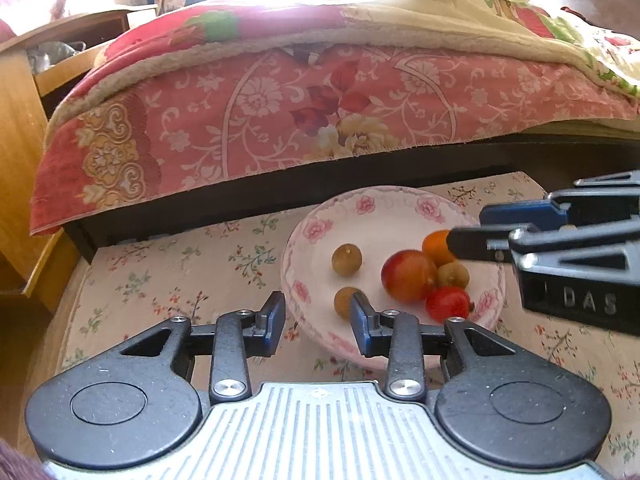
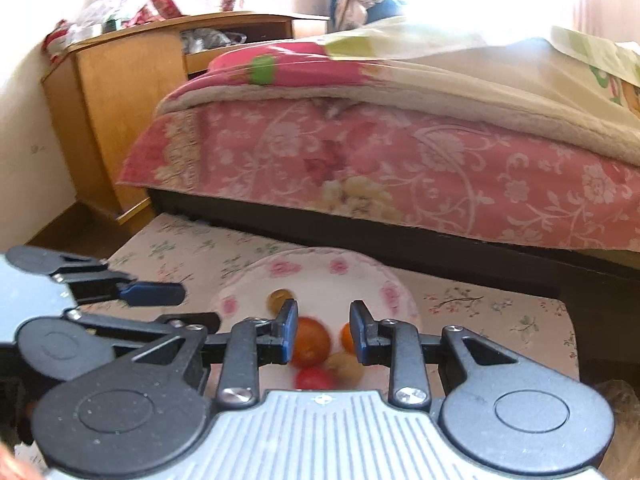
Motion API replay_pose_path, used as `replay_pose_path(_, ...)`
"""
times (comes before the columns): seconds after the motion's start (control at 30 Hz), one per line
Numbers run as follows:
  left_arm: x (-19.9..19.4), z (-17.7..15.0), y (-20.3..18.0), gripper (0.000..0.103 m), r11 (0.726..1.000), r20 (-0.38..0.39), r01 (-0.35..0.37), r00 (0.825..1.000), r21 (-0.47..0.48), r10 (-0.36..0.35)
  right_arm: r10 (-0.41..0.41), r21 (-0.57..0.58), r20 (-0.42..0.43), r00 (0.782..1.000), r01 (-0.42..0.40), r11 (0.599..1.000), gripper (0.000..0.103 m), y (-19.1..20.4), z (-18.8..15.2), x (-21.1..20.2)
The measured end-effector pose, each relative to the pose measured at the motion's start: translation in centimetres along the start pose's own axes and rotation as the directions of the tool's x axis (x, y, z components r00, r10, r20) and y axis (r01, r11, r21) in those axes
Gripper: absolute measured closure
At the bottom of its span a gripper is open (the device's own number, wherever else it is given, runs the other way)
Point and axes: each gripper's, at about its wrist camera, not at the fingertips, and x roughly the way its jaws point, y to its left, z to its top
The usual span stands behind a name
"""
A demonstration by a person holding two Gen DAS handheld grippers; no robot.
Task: Organize fruits
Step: 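Withdraw both tools from the plate toward the remaining loose fruits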
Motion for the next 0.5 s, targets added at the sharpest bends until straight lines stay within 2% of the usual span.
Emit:
replay_pose_path(0.2, -1.8, -1.8, 1.0, 0.059, 1.0, -0.026, 0.008, 1.0, 0.0, -0.008, 0.037, -0.043, -0.05, 0.998, -0.039, 0.998, 0.071, 2.6, -1.8, -1.1)
replay_pose_path(0.5, -3.4, -4.7, 1.2, 0.058, 0.999, -0.072, 0.033, 0.997, 0.033, -0.03, 0.075, -0.042, -0.132, 0.988, -0.081, 0.996, 0.071, 4.5, -4.8, -2.4)
